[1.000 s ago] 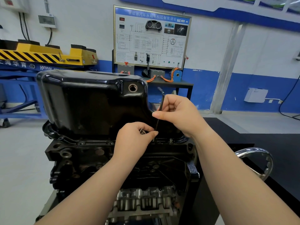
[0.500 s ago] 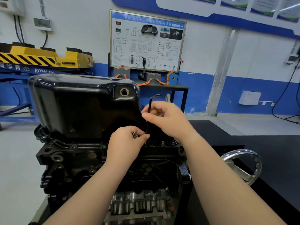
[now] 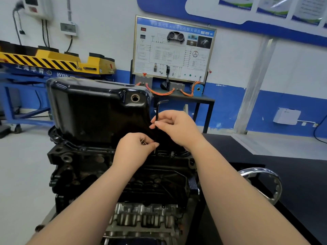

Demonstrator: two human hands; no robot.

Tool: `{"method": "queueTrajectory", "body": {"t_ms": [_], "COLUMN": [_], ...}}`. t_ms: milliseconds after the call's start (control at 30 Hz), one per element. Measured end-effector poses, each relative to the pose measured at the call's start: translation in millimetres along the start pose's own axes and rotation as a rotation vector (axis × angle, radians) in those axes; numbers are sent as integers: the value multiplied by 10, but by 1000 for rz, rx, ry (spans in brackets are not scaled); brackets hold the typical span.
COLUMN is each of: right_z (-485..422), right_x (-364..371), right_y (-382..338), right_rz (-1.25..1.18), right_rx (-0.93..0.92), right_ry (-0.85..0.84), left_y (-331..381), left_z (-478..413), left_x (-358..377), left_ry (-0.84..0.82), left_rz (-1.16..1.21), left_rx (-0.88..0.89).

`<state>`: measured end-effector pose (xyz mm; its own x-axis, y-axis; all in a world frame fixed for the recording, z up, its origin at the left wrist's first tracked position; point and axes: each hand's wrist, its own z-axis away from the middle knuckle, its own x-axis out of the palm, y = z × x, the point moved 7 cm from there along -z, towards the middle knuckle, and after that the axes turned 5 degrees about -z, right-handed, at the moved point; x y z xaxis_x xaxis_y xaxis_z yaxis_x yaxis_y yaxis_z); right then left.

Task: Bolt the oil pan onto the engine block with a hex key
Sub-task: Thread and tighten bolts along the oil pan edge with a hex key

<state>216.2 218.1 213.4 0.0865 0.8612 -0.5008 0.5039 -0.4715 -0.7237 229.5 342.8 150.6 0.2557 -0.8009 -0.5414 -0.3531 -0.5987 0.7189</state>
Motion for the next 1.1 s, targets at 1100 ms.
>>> {"method": "queueTrajectory", "body": {"t_ms": [1100], "right_z": [5], "right_x": [-5], "right_y": [0], "right_rz": [64], "right_rx": [-65], "right_ry": [139], "left_y": [142], "left_z": [75], "left_x": [-128], "left_ry": [252], "left_rz": [150], "left_rx": [274]}}
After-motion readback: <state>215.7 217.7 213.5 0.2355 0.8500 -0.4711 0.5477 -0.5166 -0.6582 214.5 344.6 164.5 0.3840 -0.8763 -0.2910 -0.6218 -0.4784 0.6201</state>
